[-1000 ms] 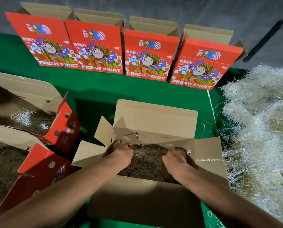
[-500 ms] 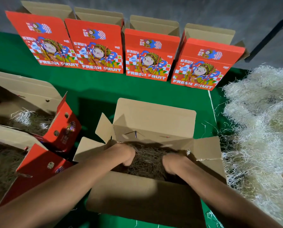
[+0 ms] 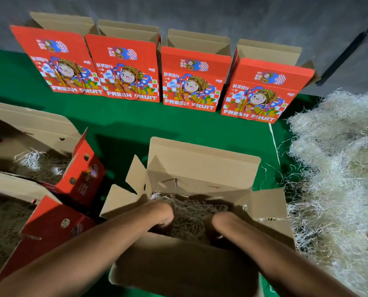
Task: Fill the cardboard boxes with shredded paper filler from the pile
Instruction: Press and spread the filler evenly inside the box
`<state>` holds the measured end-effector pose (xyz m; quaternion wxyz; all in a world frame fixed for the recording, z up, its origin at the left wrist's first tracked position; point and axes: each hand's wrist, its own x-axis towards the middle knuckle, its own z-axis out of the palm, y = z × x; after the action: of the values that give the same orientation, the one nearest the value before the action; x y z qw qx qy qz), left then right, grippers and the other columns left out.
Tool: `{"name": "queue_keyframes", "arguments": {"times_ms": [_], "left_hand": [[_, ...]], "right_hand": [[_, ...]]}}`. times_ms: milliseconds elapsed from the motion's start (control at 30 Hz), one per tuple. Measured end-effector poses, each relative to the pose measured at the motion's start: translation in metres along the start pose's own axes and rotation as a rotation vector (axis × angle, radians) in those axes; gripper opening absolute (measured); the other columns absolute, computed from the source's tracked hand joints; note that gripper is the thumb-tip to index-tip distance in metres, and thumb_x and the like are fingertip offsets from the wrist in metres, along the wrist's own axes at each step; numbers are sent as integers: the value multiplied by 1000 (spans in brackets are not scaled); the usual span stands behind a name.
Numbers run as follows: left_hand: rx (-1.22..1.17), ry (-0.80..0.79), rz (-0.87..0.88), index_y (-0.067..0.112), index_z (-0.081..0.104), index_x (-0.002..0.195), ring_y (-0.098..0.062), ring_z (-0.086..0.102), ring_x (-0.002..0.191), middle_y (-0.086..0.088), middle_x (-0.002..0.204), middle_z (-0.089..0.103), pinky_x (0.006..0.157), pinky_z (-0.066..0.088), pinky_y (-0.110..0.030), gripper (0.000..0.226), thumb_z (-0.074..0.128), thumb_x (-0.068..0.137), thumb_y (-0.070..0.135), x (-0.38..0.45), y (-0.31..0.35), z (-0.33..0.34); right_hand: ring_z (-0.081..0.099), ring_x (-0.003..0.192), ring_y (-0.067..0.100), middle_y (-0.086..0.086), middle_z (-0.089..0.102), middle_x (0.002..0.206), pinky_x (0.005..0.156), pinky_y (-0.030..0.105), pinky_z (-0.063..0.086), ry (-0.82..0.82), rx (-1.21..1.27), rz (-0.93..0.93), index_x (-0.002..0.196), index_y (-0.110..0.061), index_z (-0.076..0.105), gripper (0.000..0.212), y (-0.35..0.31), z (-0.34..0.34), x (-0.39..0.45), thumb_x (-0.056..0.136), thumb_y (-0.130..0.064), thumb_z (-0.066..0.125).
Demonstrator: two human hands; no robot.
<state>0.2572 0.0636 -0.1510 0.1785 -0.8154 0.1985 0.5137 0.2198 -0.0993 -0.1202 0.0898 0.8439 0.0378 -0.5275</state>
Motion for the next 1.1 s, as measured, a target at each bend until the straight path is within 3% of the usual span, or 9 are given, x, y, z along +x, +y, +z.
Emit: {"name": "queue_keyframes", "arguments": {"times_ms": [100, 167, 233, 367, 433, 500, 700, 867, 1100], "left_hand": [[-240, 82, 25, -2, 51, 136, -36, 54, 120, -18, 135, 52, 95, 47, -41, 39, 50, 100, 12, -1, -5, -17], [-384, 174, 54, 9, 58, 131, -33, 57, 115, -12, 132, 58, 100, 47, -42, 36, 57, 96, 20, 2, -5, -22], [-479, 183, 54, 20, 58, 132, -28, 54, 120, -6, 136, 56, 108, 40, -43, 39, 58, 95, 32, 8, -2, -19], [-453, 56, 93, 14, 60, 128, -29, 58, 109, -13, 131, 59, 104, 43, -42, 36, 58, 95, 28, 7, 3, -24], [-368, 80, 84, 5, 60, 127, -33, 61, 95, -16, 125, 61, 86, 51, -41, 36, 59, 96, 24, -5, -1, -33], [-310, 201, -25, 0, 59, 125, -27, 61, 79, -17, 118, 63, 70, 51, -36, 36, 58, 95, 18, -12, -5, -44], [-66, 306, -114, 1, 57, 130, -30, 57, 120, -15, 131, 59, 86, 43, -32, 37, 39, 102, 16, -5, -15, -20], [-96, 300, -205, 1, 56, 132, -31, 59, 114, -17, 129, 61, 90, 51, -38, 37, 52, 96, 9, -11, 0, -28], [-189, 87, -126, -6, 47, 138, -33, 53, 121, -21, 141, 48, 97, 45, -39, 41, 44, 102, 13, -8, -1, -8]], "right_hand": [[60, 80, 19, 12, 63, 123, 71, 30, 47, 57, 54, 1, 125, -5, 61, 31, -1, -21, 4, 95, -11, 55], [57, 64, 13, 4, 69, 100, 66, 29, 49, 81, 155, 1, 107, -7, 70, 18, -8, -30, 13, 94, -16, 61], [61, 81, 14, -4, 64, 98, 83, 31, 51, 132, 213, -35, 98, -10, 68, 18, -17, -28, 17, 95, -27, 61], [57, 98, 20, -1, 59, 101, 94, 37, 48, 177, 226, -217, 122, -14, 64, 29, -18, -16, 23, 97, -27, 58], [61, 95, 23, 2, 66, 95, 86, 33, 49, 170, 245, -141, 101, -16, 69, 17, -12, -24, 17, 93, -30, 60], [64, 99, 26, 7, 71, 105, 85, 30, 49, 129, 250, -70, 105, -9, 72, 22, -3, -35, 15, 95, -24, 59], [43, 137, 30, 11, 47, 148, 115, 40, 34, 108, 61, 68, 142, -9, 51, 39, 4, -16, 32, 105, -20, 42], [51, 129, 36, 16, 51, 142, 103, 45, 47, 201, 37, 120, 138, -1, 52, 43, -6, -25, 17, 95, -6, 55], [49, 132, 26, 16, 47, 148, 106, 31, 38, 109, 69, 65, 140, -1, 49, 41, -1, 0, 3, 103, -18, 43]]}}
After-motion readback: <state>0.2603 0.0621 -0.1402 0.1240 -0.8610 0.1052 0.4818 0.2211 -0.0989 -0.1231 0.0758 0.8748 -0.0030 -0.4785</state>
